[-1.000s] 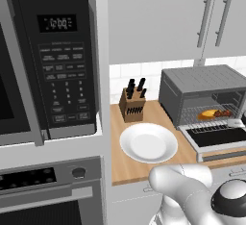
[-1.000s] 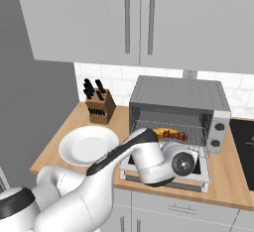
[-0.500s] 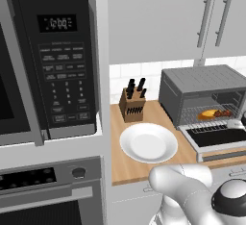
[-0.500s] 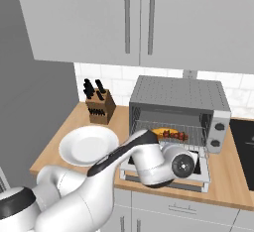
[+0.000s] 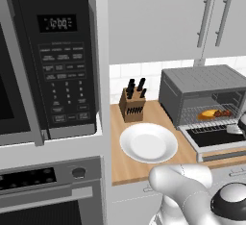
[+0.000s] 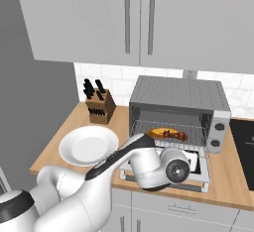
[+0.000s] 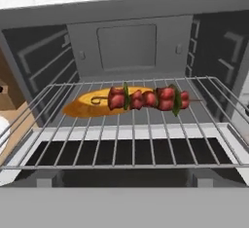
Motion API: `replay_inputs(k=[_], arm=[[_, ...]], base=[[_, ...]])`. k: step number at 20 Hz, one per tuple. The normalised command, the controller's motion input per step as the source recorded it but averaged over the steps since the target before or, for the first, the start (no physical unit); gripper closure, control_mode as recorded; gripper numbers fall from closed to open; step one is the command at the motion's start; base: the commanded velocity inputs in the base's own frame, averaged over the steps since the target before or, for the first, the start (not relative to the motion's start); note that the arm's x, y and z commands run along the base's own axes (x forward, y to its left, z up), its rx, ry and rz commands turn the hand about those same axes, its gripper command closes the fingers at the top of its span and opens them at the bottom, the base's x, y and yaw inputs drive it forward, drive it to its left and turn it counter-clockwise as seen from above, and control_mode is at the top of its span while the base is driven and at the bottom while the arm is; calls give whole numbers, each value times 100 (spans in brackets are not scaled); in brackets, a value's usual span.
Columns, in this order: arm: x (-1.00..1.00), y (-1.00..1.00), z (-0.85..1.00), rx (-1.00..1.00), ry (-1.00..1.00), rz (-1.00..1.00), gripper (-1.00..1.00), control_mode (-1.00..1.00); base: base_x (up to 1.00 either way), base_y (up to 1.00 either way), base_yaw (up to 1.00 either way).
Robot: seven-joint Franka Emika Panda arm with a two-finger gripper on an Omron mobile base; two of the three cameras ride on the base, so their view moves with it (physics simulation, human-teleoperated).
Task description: Pick up the kebab skewer and baguette bread, and place them inside the toaster oven. Close the toaster oven door and start by setting the timer.
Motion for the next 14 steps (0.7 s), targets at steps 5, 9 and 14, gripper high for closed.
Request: replay_inputs(k=[5, 9, 14], arm=[[0, 0, -13, -14, 0, 0, -100, -100], [0, 0, -4, -2, 0, 0, -100, -100], [2, 0, -9, 0, 0, 0, -100, -100]], base=[[0, 0, 0], [0, 0, 0], [0, 0, 0]])
